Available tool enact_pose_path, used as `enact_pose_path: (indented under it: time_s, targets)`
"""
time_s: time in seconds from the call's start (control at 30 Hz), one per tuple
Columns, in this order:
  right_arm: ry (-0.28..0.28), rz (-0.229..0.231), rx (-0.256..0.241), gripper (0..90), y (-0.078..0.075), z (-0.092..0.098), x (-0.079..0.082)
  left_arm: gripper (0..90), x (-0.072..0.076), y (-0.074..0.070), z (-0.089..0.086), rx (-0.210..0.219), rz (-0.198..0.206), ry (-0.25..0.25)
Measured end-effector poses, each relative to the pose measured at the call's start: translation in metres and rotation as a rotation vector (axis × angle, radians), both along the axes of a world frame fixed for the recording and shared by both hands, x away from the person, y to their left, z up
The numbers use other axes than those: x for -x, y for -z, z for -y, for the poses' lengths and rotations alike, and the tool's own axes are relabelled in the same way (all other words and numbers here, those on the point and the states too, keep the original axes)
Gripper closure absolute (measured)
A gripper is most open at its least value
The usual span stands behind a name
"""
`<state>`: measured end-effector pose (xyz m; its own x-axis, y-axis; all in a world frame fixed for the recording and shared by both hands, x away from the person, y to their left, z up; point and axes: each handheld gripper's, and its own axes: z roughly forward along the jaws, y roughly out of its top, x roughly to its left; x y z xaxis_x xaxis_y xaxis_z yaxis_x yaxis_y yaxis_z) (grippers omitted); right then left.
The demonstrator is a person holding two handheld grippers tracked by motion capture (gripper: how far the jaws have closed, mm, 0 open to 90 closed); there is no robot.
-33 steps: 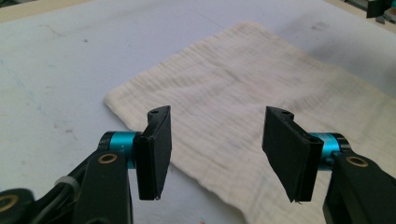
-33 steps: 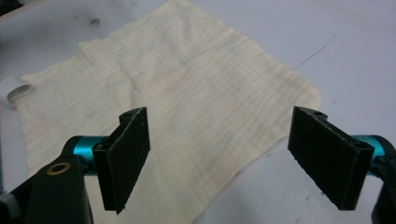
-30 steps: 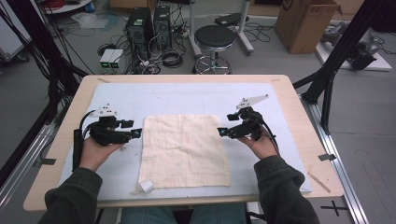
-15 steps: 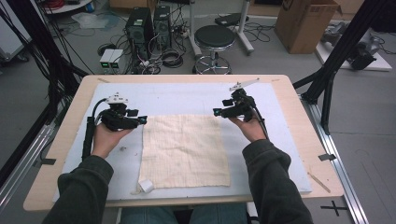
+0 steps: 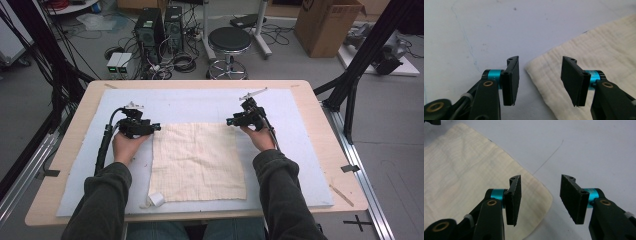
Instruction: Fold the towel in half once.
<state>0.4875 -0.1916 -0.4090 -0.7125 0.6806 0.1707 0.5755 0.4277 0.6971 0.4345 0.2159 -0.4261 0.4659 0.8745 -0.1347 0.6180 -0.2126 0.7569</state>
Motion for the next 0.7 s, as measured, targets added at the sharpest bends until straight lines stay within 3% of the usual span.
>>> enact_pose_path:
  time_s: [0.17,0.27,0.37,0.5,0.57,0.63,0.7]
  targets:
    - [0.021,-0.049,0.002,52.7,0.011,0.001,-0.005,58.4,-0.003,0.010,0.007,-0.023,-0.019,-0.006]
    - [0.014,-0.076,0.016,57.9,0.017,-0.001,-0.007,60.3,-0.005,0.013,0.009,-0.027,-0.034,-0.024]
    - [0.022,-0.107,0.023,65.5,0.023,-0.003,-0.009,68.2,-0.005,0.012,0.009,-0.035,-0.040,-0.036]
    - [-0.004,-0.114,0.022,86.1,0.025,-0.006,-0.007,86.4,-0.004,0.012,0.010,-0.034,-0.045,-0.019]
    - [-0.018,-0.126,0.025,86.5,0.024,-0.007,-0.008,87.1,-0.003,0.011,0.011,-0.045,-0.043,-0.004]
    - [-0.016,-0.122,0.045,86.5,0.021,-0.006,-0.007,87.5,-0.002,0.007,0.009,-0.028,-0.033,-0.004]
    - [-0.005,-0.101,0.036,86.5,0.016,-0.001,-0.007,87.7,-0.002,0.004,0.007,-0.010,-0.020,-0.006]
